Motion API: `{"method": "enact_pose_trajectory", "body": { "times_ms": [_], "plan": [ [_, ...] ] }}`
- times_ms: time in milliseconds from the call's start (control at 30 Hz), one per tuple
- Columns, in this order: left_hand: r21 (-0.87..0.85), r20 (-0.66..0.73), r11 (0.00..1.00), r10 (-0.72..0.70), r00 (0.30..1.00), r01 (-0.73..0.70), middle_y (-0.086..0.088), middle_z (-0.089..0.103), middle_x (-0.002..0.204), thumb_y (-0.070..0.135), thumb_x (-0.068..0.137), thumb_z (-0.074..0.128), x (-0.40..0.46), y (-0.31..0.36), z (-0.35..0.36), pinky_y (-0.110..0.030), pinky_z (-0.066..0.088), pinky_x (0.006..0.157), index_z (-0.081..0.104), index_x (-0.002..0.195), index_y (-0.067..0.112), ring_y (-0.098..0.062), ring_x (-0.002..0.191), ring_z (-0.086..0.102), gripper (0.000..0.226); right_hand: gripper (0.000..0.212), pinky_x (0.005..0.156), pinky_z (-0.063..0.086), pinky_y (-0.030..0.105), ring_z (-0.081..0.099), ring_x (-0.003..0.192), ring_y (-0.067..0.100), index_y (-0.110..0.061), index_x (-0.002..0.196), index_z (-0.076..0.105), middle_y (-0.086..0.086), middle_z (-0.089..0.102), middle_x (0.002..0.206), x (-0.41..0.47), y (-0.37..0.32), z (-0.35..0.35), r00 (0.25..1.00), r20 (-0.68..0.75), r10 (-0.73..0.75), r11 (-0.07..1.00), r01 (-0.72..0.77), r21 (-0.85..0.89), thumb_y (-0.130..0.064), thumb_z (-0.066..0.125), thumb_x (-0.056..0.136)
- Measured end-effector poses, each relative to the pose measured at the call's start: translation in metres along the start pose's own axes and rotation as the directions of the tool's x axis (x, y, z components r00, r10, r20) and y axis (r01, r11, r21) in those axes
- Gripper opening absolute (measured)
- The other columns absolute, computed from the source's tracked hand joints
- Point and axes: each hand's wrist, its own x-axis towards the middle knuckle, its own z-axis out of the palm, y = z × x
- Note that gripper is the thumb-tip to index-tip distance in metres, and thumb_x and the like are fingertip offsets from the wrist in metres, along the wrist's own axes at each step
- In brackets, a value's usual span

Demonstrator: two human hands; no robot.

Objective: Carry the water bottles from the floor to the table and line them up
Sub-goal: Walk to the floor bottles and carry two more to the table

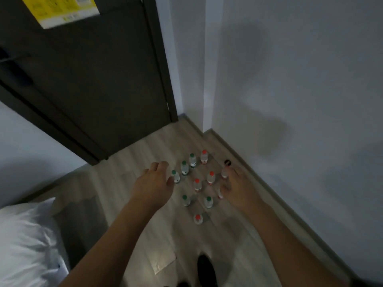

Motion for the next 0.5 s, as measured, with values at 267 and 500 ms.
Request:
{"method": "enact_pose_trajectory", "body": {
  "times_ms": [267,500],
  "plan": [
    [-0.012,0.328,0.993,0.116,0.938,-0.118,-0.004,0.050,0.132,0.039,0.097,0.045,0.149,-0.054,0.254,-0.038,0.049,0.090,0.038,0.140,0.022,-0.025,0.114,0.054,0.048,0.047,0.097,0.045,0.041,0.051,0.118,0.025,-0.017,0.135,0.047,0.005,0.052,0.133,0.167,0.113,0.186,0.985,0.142,0.095,0.985,-0.073,-0.156,-0.028,0.056,0.090],
    [0.048,0.584,0.993,0.058,0.810,-0.105,-0.009,0.051,0.126,0.062,0.086,0.053,0.209,-0.113,0.561,-0.039,0.043,0.081,0.030,0.139,0.020,-0.031,0.110,0.056,0.071,0.060,0.101,0.043,0.044,0.046,0.126,0.034,-0.021,0.148,0.031,0.014,0.041,0.141,0.277,0.255,0.413,0.937,0.293,0.192,0.956,-0.110,-0.272,-0.032,0.055,0.094]
  ]
}}
